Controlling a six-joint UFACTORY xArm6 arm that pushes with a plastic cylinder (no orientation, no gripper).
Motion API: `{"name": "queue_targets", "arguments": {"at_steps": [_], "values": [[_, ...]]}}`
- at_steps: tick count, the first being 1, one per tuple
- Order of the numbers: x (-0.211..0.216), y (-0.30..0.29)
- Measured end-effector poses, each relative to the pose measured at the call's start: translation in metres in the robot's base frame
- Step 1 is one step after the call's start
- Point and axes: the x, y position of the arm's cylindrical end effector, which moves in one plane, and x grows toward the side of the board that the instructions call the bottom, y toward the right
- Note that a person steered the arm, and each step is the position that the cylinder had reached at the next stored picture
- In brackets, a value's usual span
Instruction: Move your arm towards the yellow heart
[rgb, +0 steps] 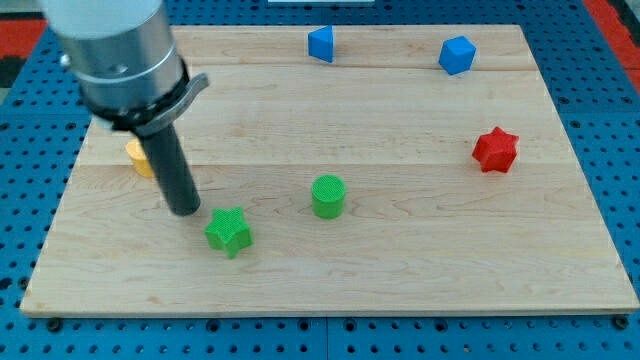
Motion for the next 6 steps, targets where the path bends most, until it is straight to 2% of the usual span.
{"name": "queue_targets", "arguments": {"at_steps": [1,2,4,6], "values": [[0.033,0.081],[0.039,0.107],[0.039,0.067],[0.039,0.063]]}}
